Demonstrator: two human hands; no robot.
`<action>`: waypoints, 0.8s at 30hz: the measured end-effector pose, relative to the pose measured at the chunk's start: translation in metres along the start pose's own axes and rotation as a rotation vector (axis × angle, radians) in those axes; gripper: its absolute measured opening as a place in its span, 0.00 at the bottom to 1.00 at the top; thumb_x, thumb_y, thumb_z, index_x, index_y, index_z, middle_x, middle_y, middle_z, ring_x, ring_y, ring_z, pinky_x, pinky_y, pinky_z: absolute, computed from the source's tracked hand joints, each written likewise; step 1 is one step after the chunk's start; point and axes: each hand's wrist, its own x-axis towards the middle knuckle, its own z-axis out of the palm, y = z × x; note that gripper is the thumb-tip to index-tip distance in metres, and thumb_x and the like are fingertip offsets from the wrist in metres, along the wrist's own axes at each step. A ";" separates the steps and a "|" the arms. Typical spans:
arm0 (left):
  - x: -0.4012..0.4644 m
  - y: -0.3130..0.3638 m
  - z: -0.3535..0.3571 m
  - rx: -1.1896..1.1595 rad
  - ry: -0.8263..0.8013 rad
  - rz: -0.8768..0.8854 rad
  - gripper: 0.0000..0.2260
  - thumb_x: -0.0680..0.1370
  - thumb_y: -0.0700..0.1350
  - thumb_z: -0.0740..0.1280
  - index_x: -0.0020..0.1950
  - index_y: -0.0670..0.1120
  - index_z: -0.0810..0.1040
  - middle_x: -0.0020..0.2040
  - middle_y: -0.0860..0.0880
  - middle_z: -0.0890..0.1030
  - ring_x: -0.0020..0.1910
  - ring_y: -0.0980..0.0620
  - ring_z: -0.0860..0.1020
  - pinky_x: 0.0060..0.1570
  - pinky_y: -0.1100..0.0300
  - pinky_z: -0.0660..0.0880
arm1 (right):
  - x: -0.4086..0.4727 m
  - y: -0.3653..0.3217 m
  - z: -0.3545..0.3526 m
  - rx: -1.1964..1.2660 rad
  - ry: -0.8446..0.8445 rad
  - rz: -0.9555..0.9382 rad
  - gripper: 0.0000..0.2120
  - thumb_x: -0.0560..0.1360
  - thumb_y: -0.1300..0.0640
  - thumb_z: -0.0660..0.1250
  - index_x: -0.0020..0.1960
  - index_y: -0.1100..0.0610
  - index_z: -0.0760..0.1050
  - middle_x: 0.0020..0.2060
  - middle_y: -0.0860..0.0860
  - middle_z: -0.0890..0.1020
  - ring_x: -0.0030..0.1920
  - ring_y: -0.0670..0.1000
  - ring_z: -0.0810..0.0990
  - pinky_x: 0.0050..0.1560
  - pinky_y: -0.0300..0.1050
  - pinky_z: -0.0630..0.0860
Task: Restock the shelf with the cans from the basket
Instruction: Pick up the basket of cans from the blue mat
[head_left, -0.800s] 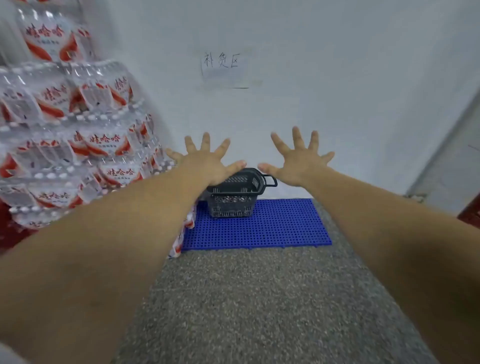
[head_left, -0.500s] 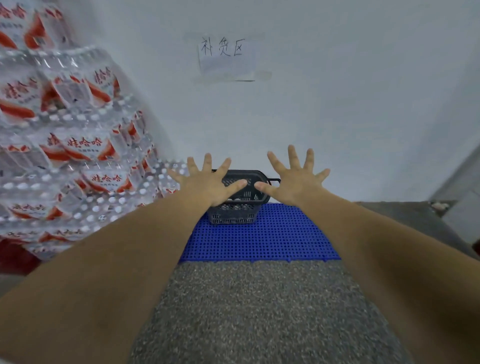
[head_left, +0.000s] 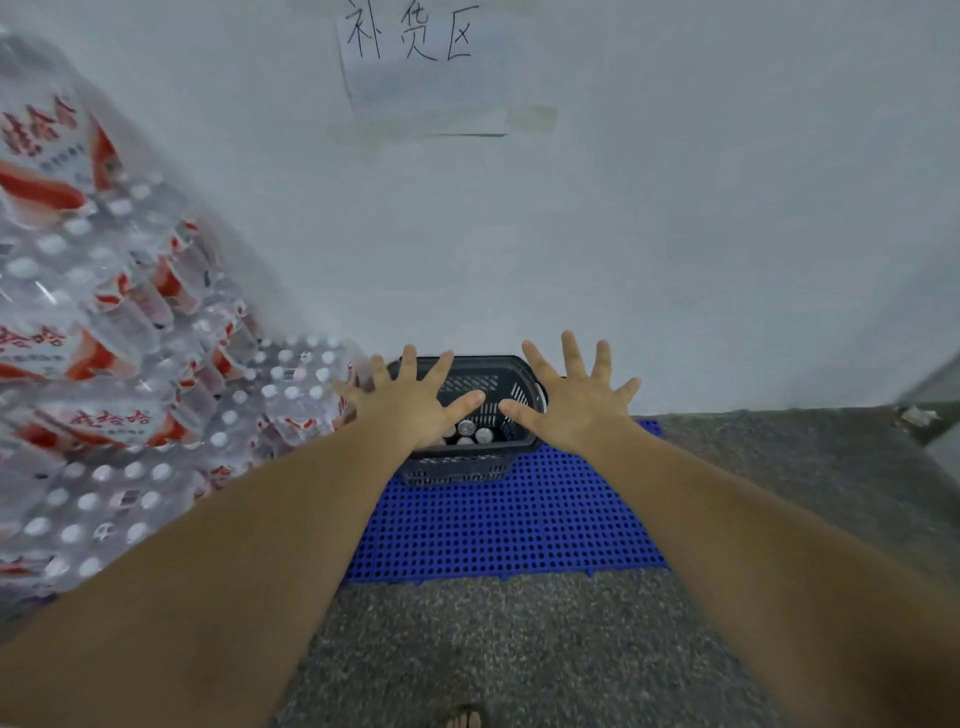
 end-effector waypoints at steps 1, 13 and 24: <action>0.020 0.000 0.001 -0.016 -0.024 -0.003 0.43 0.57 0.80 0.35 0.70 0.67 0.36 0.77 0.51 0.39 0.73 0.37 0.40 0.61 0.23 0.42 | 0.019 0.001 0.004 0.012 -0.013 0.002 0.41 0.65 0.22 0.44 0.71 0.35 0.33 0.76 0.49 0.35 0.73 0.64 0.34 0.64 0.77 0.45; 0.236 -0.010 0.067 -0.125 -0.163 -0.150 0.38 0.66 0.75 0.40 0.73 0.63 0.40 0.77 0.50 0.44 0.74 0.40 0.45 0.66 0.31 0.51 | 0.236 0.043 0.092 0.055 -0.217 0.050 0.42 0.64 0.22 0.44 0.72 0.35 0.33 0.76 0.49 0.37 0.74 0.64 0.37 0.65 0.76 0.48; 0.390 -0.055 0.184 -0.176 -0.294 -0.233 0.41 0.61 0.79 0.37 0.72 0.65 0.40 0.77 0.51 0.43 0.74 0.41 0.45 0.63 0.28 0.47 | 0.382 0.054 0.215 0.025 -0.349 0.118 0.42 0.64 0.22 0.46 0.71 0.35 0.33 0.76 0.49 0.38 0.74 0.64 0.37 0.64 0.76 0.50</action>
